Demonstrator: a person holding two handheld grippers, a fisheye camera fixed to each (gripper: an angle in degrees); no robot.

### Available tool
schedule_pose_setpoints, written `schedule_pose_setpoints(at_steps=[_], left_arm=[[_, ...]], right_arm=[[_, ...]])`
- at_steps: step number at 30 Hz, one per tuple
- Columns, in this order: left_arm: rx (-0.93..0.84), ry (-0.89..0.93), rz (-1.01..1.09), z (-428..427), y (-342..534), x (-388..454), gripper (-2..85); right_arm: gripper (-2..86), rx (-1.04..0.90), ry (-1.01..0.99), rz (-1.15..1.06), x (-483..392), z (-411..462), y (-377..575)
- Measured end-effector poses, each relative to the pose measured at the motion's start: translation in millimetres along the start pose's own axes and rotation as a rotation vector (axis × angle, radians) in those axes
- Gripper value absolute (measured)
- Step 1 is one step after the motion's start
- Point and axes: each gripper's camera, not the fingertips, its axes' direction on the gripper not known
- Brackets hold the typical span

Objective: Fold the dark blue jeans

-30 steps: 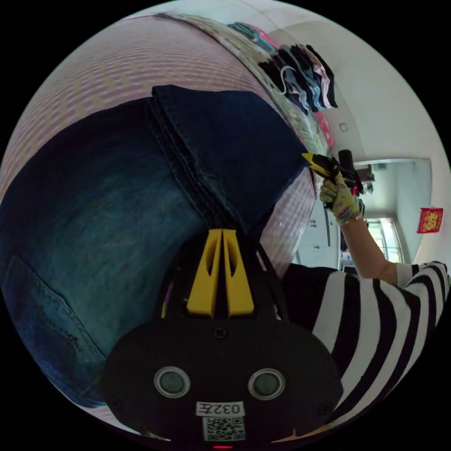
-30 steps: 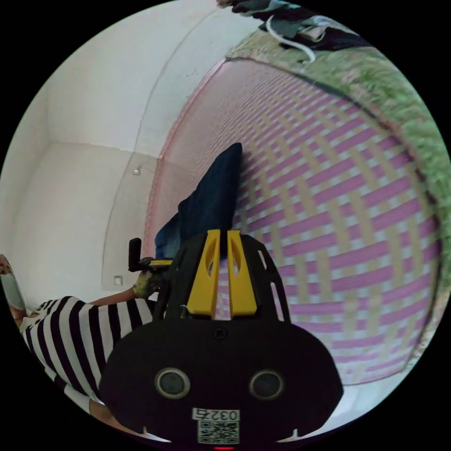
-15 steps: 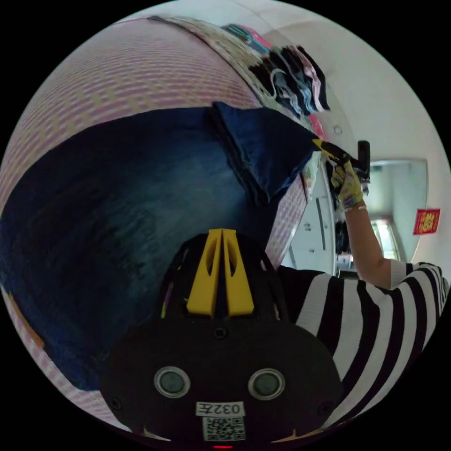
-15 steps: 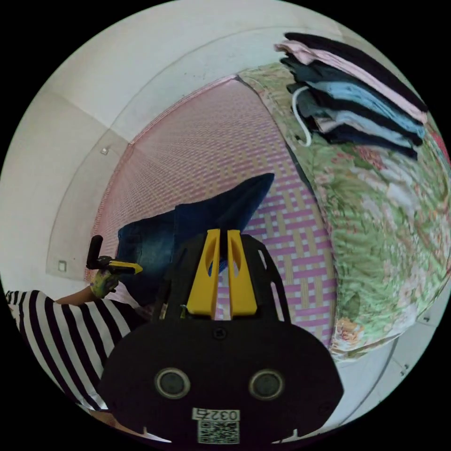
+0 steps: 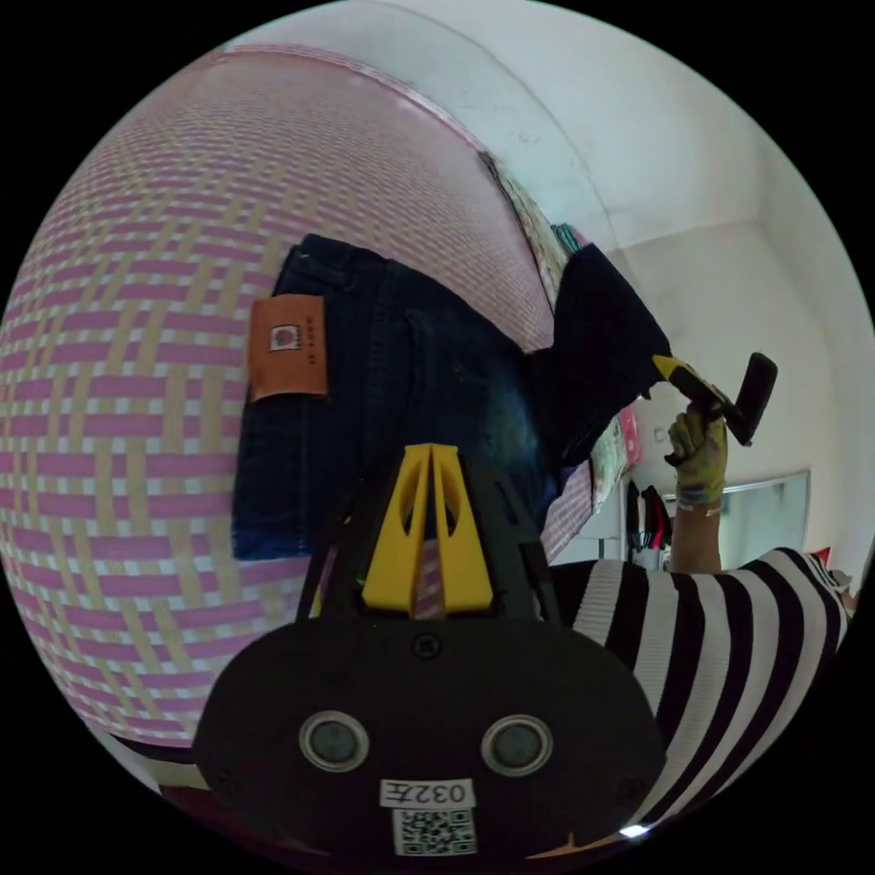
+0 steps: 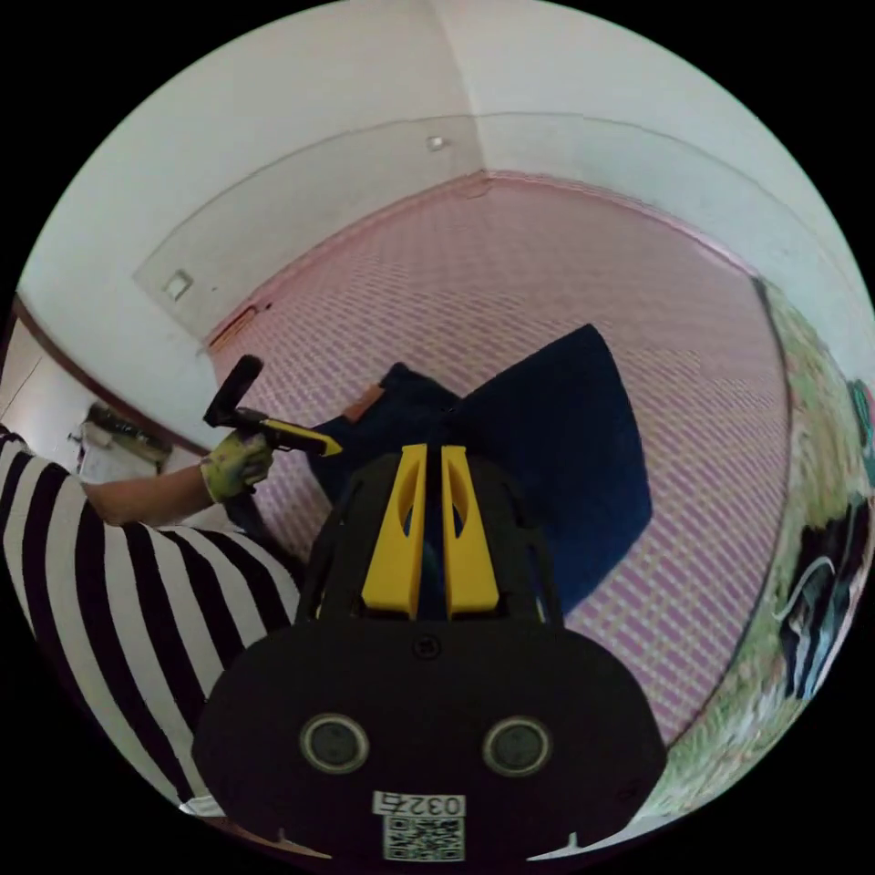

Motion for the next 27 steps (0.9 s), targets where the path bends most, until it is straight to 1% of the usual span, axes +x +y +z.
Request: schedule_pose_setpoints(at_steps=[1, 3, 5, 8, 13, 15, 17, 18, 20, 21, 23, 24, 26, 27], left_arm=[[0.002, 0.005, -0.009, -4, 1, -7, -0.9], [-0.003, 0.008, -0.018, -8, 1, -16, -0.9], [-0.011, 0.023, -0.023, -11, -1, -26, -0.9], [-0.031, 0.042, -0.03, -13, -7, -37, -0.9], [-0.067, 0.058, -0.024, -11, -19, -51, -0.9], [-0.082, 0.069, -0.02, -9, -24, -53, -0.9], [-0.099, 0.065, -0.008, -8, -29, -54, -0.9], [-0.1, 0.065, -0.006, -8, -30, -54, -0.9], [-0.101, 0.068, -0.008, -8, -33, -54, -0.9], [-0.1, 0.068, -0.011, -8, -34, -55, -0.9], [-0.096, 0.065, -0.021, -7, -39, -55, -0.9], [-0.095, 0.063, -0.023, -7, -40, -54, -0.9], [-0.089, 0.043, -0.032, -5, -46, -52, -0.9], [-0.086, 0.033, -0.035, -5, -47, -51, -0.9]], right_arm=[[0.6, -0.041, -0.055, -0.041, -23, 32, -10], [0.8, -0.139, -0.1, -0.08, -52, 88, -18], [0.9, -0.308, -0.114, -0.119, -80, 163, -17], [0.8, -0.35, -0.121, -0.098, -91, 200, -12], [1.0, -0.354, -0.148, -0.072, -90, 204, -15], [1.1, -0.305, -0.16, -0.047, -87, 194, -15], [0.9, -0.146, -0.168, 0.08, -60, 150, -6], [0.9, -0.101, -0.15, 0.121, -50, 134, -1], [0.7, 0.08, -0.071, 0.292, 0, 60, 36], [0.7, 0.123, -0.055, 0.332, 13, 41, 49], [0.7, 0.261, -0.015, 0.485, 59, -23, 104], [0.8, 0.293, -0.01, 0.515, 69, -36, 119], [1.4, 0.405, -0.011, 0.636, 104, -74, 178], [1.6, 0.42, -0.02, 0.661, 112, -79, 192]])
